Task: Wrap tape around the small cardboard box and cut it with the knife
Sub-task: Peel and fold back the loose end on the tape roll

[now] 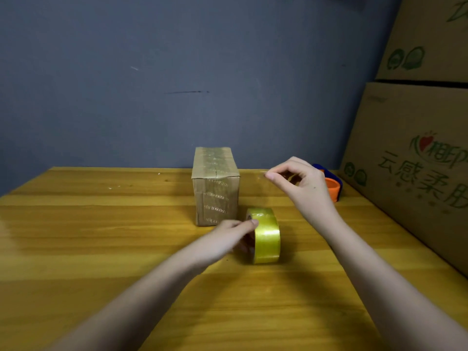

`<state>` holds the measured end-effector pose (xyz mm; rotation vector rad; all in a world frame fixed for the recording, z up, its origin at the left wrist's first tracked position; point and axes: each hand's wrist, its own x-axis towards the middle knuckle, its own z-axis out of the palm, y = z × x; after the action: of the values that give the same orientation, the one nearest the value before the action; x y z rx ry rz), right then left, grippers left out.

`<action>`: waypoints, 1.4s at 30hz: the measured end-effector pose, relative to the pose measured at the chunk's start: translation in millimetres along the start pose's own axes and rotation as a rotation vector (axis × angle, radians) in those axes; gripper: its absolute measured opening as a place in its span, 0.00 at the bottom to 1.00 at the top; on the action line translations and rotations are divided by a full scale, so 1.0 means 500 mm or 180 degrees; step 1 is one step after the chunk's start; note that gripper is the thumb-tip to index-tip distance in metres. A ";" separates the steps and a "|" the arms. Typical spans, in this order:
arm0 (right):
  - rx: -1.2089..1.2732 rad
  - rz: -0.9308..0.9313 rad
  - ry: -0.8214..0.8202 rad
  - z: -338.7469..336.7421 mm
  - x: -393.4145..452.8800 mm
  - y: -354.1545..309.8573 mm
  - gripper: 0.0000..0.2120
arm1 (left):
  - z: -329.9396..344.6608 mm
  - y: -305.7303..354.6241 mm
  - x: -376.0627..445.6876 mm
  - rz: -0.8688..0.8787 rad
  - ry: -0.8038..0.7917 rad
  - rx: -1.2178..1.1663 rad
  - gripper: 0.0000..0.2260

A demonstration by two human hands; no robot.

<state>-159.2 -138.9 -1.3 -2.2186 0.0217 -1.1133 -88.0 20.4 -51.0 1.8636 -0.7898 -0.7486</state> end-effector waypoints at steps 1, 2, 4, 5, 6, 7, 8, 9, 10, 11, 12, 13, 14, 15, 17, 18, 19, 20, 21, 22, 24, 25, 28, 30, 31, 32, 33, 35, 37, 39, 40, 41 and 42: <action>-0.0014 -0.0007 0.0005 0.002 0.001 0.000 0.04 | 0.008 -0.004 0.005 -0.0055 -0.0012 -0.0149 0.13; -0.0023 -0.0009 0.0011 0.003 0.001 0.000 0.04 | 0.016 -0.005 0.011 -0.0069 -0.0004 -0.0357 0.13; -0.0031 -0.0015 0.0013 0.005 0.001 -0.001 0.04 | 0.028 0.003 0.021 -0.0152 -0.0019 -0.0826 0.13; -0.0033 -0.0011 0.0009 0.004 0.001 -0.002 0.04 | 0.032 0.002 0.031 -0.0183 -0.0088 -0.1162 0.17; -0.0030 0.0000 0.0006 0.004 0.000 -0.003 0.04 | 0.035 0.007 0.035 -0.0238 -0.0202 -0.1532 0.19; -0.0015 0.0017 0.0008 0.002 -0.001 -0.004 0.04 | 0.039 0.014 0.036 -0.0244 -0.0339 -0.1764 0.18; 0.0019 0.0045 0.0022 0.001 -0.002 -0.004 0.04 | 0.041 0.018 0.038 -0.0215 -0.0451 -0.1859 0.17; 0.0074 0.0088 0.0049 0.000 -0.002 -0.005 0.04 | 0.043 0.022 0.039 -0.0186 -0.0485 -0.1868 0.16; 0.0141 0.0145 0.0086 -0.001 -0.002 -0.005 0.04 | 0.046 0.027 0.038 -0.0166 -0.0458 -0.1884 0.17; 0.0205 0.0212 0.0126 -0.002 -0.001 -0.004 0.04 | 0.050 0.029 0.038 -0.0115 -0.0384 -0.1872 0.17; 0.0254 0.0284 0.0162 -0.003 0.000 -0.003 0.04 | 0.052 0.030 0.039 -0.0037 -0.0275 -0.1831 0.18; 0.0293 0.0354 0.0195 -0.004 0.001 -0.002 0.05 | 0.054 0.030 0.041 0.0071 -0.0177 -0.1734 0.17; 0.0330 0.0415 0.0224 -0.004 0.002 -0.001 0.06 | 0.054 0.031 0.040 0.0178 -0.0096 -0.1598 0.17; 0.0370 0.0467 0.0256 -0.005 0.003 0.000 0.06 | 0.054 0.031 0.041 0.0294 -0.0019 -0.1478 0.16; 0.0413 0.0521 0.0354 -0.006 0.004 0.004 0.08 | 0.052 0.029 0.043 0.0500 0.0082 -0.1342 0.15; 0.0400 0.0520 0.0417 -0.006 0.005 0.006 0.08 | 0.050 0.029 0.043 0.0570 0.0132 -0.1318 0.15; 0.0372 0.0515 0.0480 -0.006 0.004 0.009 0.08 | 0.049 0.026 0.046 0.0656 0.0184 -0.1302 0.15; 0.0342 0.0519 0.0540 -0.005 0.004 0.012 0.08 | 0.046 0.024 0.047 0.0745 0.0237 -0.1248 0.14; 0.0312 0.0536 0.0593 -0.005 0.003 0.015 0.08 | 0.044 0.022 0.049 0.0851 0.0279 -0.1174 0.14; 0.0285 0.0566 0.0634 -0.005 0.002 0.019 0.08 | 0.040 0.020 0.049 0.0957 0.0294 -0.1085 0.13; 0.0286 0.0663 0.0686 -0.004 -0.001 0.031 0.09 | 0.034 0.015 0.050 0.1111 0.0243 -0.0945 0.12; 0.0313 0.0710 0.0689 -0.001 -0.003 0.037 0.09 | 0.031 0.013 0.051 0.1151 0.0190 -0.0922 0.11; 0.0349 0.0831 0.0628 0.011 -0.010 0.056 0.08 | 0.023 0.007 0.051 0.1225 0.0025 -0.0838 0.10; 0.0334 0.0905 0.0593 0.019 -0.014 0.065 0.07 | 0.021 0.003 0.047 0.1264 -0.0082 -0.0862 0.09; 0.0338 0.0935 0.0580 0.022 -0.015 0.070 0.07 | 0.023 0.002 0.046 0.1264 -0.0129 -0.0931 0.08; 0.0358 0.0961 0.0557 0.025 -0.016 0.075 0.06 | 0.025 -0.001 0.044 0.1275 -0.0155 -0.1002 0.07; 0.0387 0.0986 0.0525 0.029 -0.018 0.079 0.06 | 0.027 -0.005 0.045 0.1309 -0.0130 -0.1026 0.06; 0.0489 0.1055 0.0450 0.037 -0.024 0.086 0.06 | 0.029 -0.013 0.047 0.1425 0.0063 -0.0935 0.04; 0.0647 0.1140 0.0383 0.046 -0.030 0.090 0.05 | 0.031 -0.019 0.048 0.1512 0.0225 -0.0875 0.06; 0.0770 0.1205 0.0292 0.052 -0.036 0.091 0.06 | 0.034 -0.021 0.046 0.1535 0.0294 -0.0926 0.07; 0.0797 0.1239 0.0247 0.055 -0.039 0.092 0.06 | 0.035 -0.022 0.046 0.1531 0.0316 -0.0967 0.07; 0.0803 0.1273 0.0204 0.056 -0.040 0.094 0.07 | 0.037 -0.023 0.047 0.1527 0.0338 -0.1005 0.07; 0.0806 0.1304 0.0159 0.057 -0.042 0.095 0.07 | 0.037 -0.024 0.047 0.1532 0.0346 -0.1033 0.07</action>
<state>-139.4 -155.1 -55.1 -1.8528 0.3240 -0.8884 -85.7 -3.6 -72.7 1.3393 -0.9377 -0.4325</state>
